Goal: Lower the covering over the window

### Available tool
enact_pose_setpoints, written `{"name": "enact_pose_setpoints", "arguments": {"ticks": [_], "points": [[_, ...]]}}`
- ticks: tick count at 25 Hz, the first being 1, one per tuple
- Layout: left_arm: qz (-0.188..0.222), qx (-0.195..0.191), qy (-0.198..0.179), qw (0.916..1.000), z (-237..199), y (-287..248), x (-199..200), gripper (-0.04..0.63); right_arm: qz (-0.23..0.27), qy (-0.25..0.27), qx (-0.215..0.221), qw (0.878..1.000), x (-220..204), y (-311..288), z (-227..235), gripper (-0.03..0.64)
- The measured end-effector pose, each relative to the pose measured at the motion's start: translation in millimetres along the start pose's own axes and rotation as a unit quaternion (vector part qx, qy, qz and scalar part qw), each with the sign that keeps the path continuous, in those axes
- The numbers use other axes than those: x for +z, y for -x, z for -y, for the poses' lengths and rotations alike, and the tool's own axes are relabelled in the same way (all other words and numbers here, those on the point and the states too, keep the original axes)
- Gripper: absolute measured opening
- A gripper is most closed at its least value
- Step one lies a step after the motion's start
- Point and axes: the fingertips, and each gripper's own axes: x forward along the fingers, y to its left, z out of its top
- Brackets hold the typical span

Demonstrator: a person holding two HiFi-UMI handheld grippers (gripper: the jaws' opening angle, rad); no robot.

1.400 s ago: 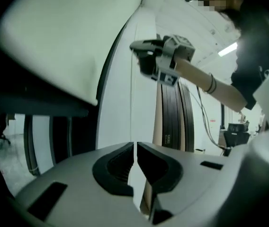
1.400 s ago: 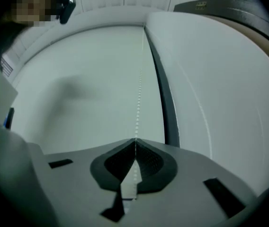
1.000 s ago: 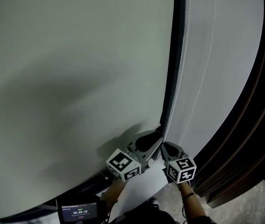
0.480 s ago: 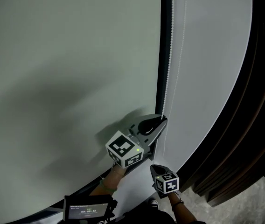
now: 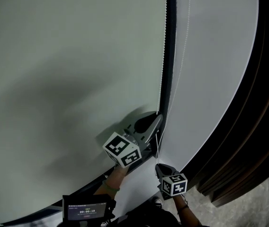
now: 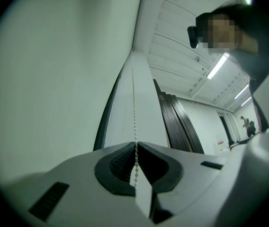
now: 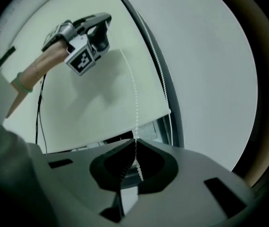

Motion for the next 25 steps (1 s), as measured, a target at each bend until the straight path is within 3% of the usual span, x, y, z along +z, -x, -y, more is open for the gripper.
{"name": "enact_pose_setpoints", "arguments": {"ticks": [2, 5, 7, 12, 15, 16, 19, 22, 25], "points": [[-0.011, 0.004, 0.002, 0.9999, -1, 2, -4, 0.011, 0.035, 0.007, -0.005, 0.999, 25, 10, -1, 0.012], [-0.070, 0.006, -0.007, 0.9975, 1, 5, -43, 0.011, 0.107, 0.029, -0.010, 0.994, 83, 32, -2, 0.012], [-0.094, 0.015, 0.018, 0.9953, -2, 20, -75, 0.011, 0.156, 0.045, -0.004, 0.987, 124, 50, -11, 0.012], [-0.161, 0.033, 0.049, 0.9851, -7, 106, -146, 0.011, 0.244, 0.099, 0.039, 0.964, 195, 87, -85, 0.014], [-0.217, 0.044, 0.067, 0.9729, -5, 131, -189, 0.011, 0.249, 0.136, 0.063, 0.957, 227, 97, -107, 0.044], [-0.242, 0.045, 0.069, 0.9669, -3, 137, -205, 0.011, 0.243, 0.149, 0.068, 0.956, 236, 94, -110, 0.086], [-0.290, 0.052, 0.100, 0.9504, 11, 157, -249, 0.011, 0.213, 0.184, 0.077, 0.956, 256, 76, -113, 0.116], [-0.299, 0.058, 0.131, 0.9434, 26, 161, -260, 0.011, 0.212, 0.185, 0.083, 0.956, 280, 66, -111, 0.129], [-0.307, 0.049, 0.128, 0.9417, 37, 153, -259, 0.011, 0.231, 0.180, 0.101, 0.951, 308, 70, -114, 0.129]]}}
